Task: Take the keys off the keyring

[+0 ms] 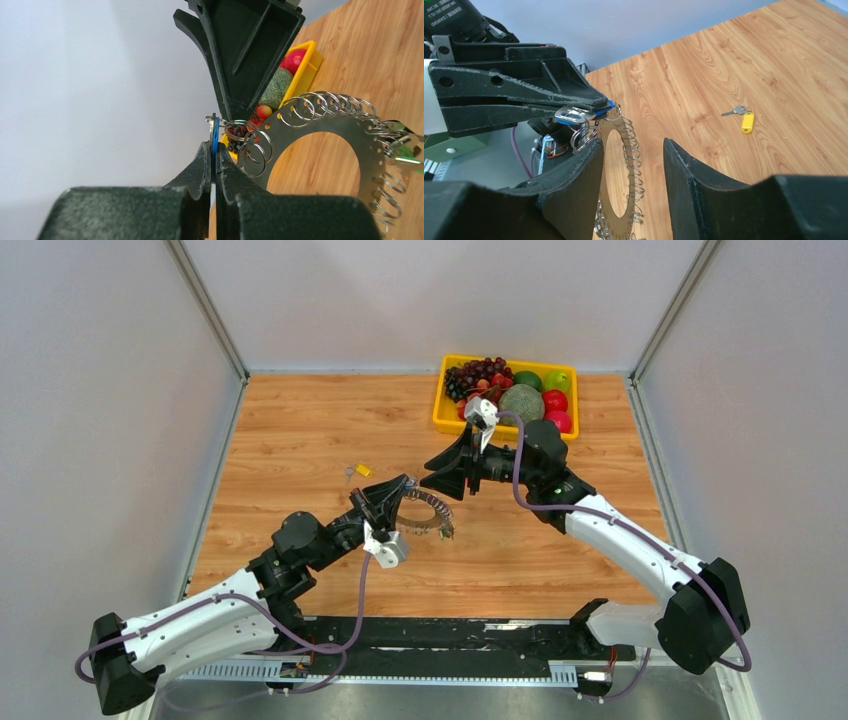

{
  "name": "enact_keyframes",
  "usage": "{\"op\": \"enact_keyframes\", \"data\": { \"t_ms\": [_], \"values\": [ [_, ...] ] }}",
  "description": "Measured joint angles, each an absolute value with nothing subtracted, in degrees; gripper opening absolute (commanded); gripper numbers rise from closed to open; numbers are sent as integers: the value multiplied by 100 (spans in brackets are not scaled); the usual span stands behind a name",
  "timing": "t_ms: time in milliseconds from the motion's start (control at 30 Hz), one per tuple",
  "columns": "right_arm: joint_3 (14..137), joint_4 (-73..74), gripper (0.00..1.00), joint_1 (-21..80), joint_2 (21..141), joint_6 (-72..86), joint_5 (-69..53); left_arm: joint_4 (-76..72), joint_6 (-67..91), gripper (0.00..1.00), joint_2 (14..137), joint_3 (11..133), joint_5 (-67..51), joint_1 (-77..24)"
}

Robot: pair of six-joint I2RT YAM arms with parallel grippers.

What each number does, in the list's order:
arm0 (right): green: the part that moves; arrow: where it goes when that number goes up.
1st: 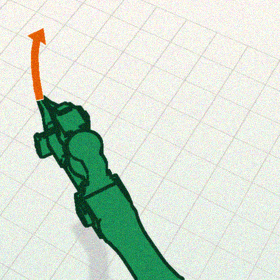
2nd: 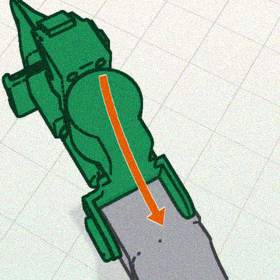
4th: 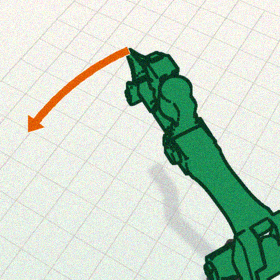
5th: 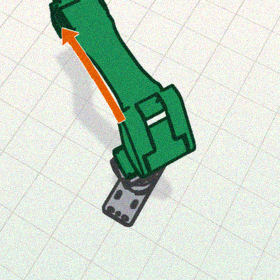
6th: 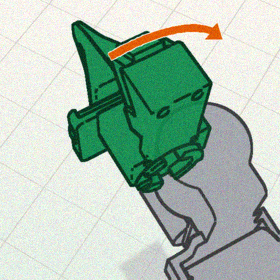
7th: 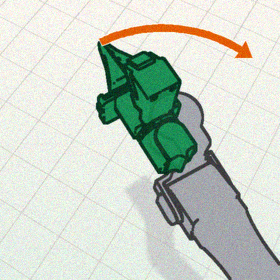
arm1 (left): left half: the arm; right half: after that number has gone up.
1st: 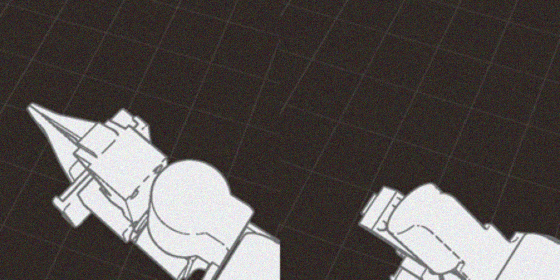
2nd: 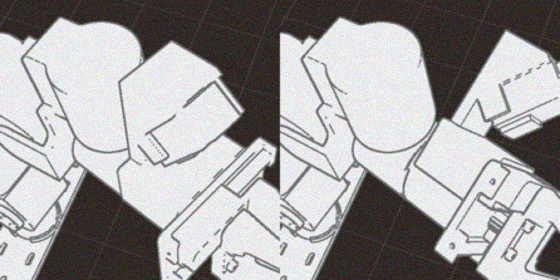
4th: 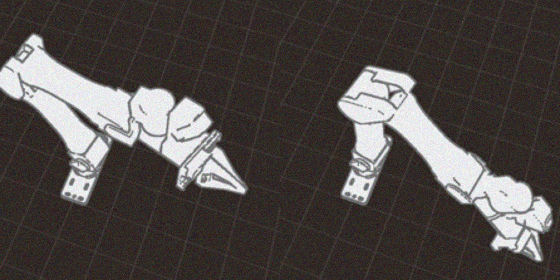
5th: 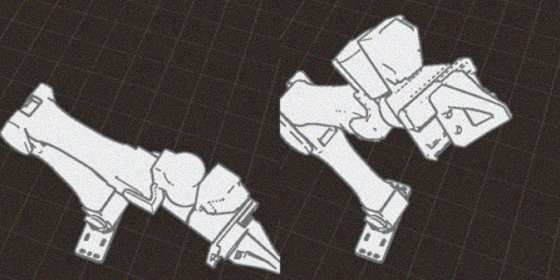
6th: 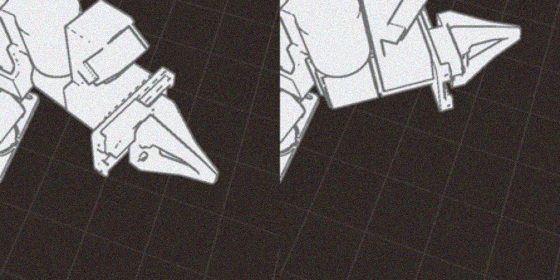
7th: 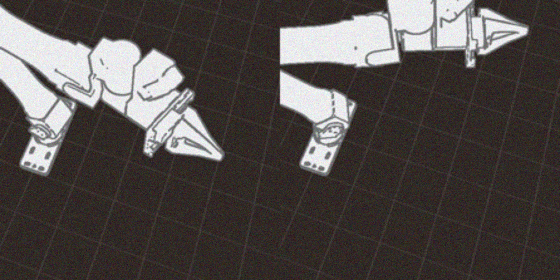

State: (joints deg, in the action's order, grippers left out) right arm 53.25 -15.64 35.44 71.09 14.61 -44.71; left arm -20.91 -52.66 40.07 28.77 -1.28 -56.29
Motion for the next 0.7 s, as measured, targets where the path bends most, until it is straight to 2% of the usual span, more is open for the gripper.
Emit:
{"op": "enact_keyframes", "data": {
  "t_ms": [433, 700],
  "values": [
    [5330, -1555, 50, 3951, 7137, 989, -4598, -2117, -5262, 0, 3972, 2871, -211, -5629],
    [5231, -2029, 45, 4001, 7207, 1149, -4700, -2187, -5258, 0, 3931, 2849, -226, -5629]
  ]
}}
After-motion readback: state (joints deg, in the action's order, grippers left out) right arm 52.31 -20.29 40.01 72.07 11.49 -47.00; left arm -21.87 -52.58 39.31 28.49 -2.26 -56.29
